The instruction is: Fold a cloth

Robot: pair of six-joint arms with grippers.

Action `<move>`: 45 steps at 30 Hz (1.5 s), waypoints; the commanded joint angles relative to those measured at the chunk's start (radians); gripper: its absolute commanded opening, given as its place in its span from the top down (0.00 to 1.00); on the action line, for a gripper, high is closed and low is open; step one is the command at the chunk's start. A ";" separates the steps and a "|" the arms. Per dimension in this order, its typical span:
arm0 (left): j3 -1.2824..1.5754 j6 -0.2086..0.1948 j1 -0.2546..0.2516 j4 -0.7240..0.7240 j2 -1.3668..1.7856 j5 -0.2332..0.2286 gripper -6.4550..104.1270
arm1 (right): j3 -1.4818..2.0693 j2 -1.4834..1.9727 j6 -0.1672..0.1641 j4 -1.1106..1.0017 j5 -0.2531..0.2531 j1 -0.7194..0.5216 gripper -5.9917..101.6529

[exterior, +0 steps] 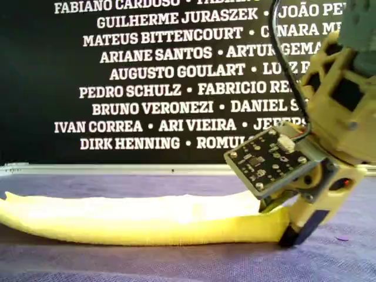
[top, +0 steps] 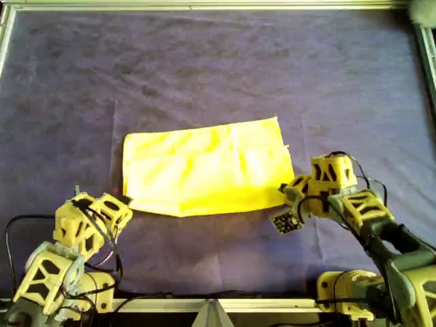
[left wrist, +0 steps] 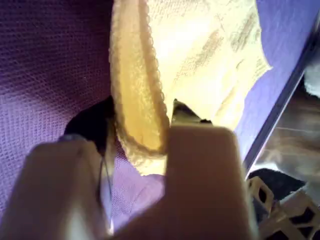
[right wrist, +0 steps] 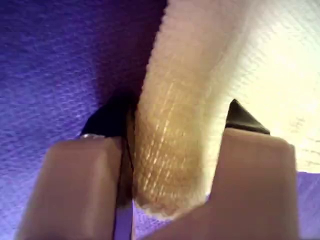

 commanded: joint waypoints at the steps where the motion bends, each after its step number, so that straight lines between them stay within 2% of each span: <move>1: -0.020 0.000 -0.005 0.002 0.015 -0.003 0.57 | -0.077 -0.012 -0.002 -0.031 -0.005 -0.005 0.29; 3: -0.020 -0.009 0.000 0.002 0.015 -0.005 0.57 | -0.078 -0.012 -0.002 -0.031 -0.003 -0.009 0.38; 4: -0.020 -0.009 0.014 0.000 0.015 -0.005 0.56 | -0.078 -0.011 -0.002 -0.040 -0.003 -0.015 0.45; 7: -0.020 0.005 0.083 0.000 0.015 -0.005 0.49 | -0.078 0.003 -0.002 -0.051 0.011 -0.040 0.74; 8: -0.020 0.005 0.109 0.000 0.015 -0.005 0.45 | -0.078 0.009 -0.002 -0.051 -0.003 -0.055 0.83; 10: -0.020 0.005 0.166 0.002 0.015 -0.005 0.39 | -0.081 0.015 -0.002 -0.054 -0.005 -0.083 0.96; 13: -0.020 0.006 0.213 0.000 0.015 -0.005 0.33 | -0.078 0.015 -0.002 -0.081 -0.005 -0.120 0.93; 21: -0.020 0.006 0.218 -0.008 0.015 -0.006 0.32 | -0.063 0.017 -0.003 -0.097 -0.005 -0.255 0.91; 23: -0.020 0.006 0.219 -0.011 0.015 -0.020 0.32 | -0.049 0.017 -0.003 -0.094 -0.006 -0.284 0.91; 25: -0.020 0.006 0.238 -0.017 0.015 -0.064 0.32 | -0.048 0.017 -0.003 -0.077 -0.006 -0.295 0.91; 29: -0.043 0.006 0.284 -0.018 0.015 -0.187 0.32 | -0.054 0.029 -0.003 -0.091 -0.006 -0.285 0.91; 31: -0.058 0.006 0.293 -0.018 0.015 -0.253 0.32 | -0.074 0.048 -0.002 -0.095 -0.008 -0.268 0.90; 33: -0.075 0.005 0.295 -0.018 0.015 -0.311 0.32 | -0.095 0.064 -0.002 -0.098 -0.032 -0.236 0.90; 35: -0.086 0.005 0.295 -0.018 0.015 -0.354 0.32 | -0.149 0.074 -0.002 -0.107 -0.061 -0.192 0.90; 37: -0.087 0.005 0.295 -0.018 0.015 -0.368 0.32 | -0.212 0.060 0.002 -0.121 -0.072 -0.130 0.90; 39: -0.087 0.003 0.295 -0.018 0.015 -0.368 0.32 | -0.284 0.049 0.029 -0.140 -0.058 -0.049 0.90; 45: -0.074 -0.009 0.284 -0.018 0.015 -0.362 0.32 | -0.509 -0.091 0.155 -0.193 -0.055 0.183 0.90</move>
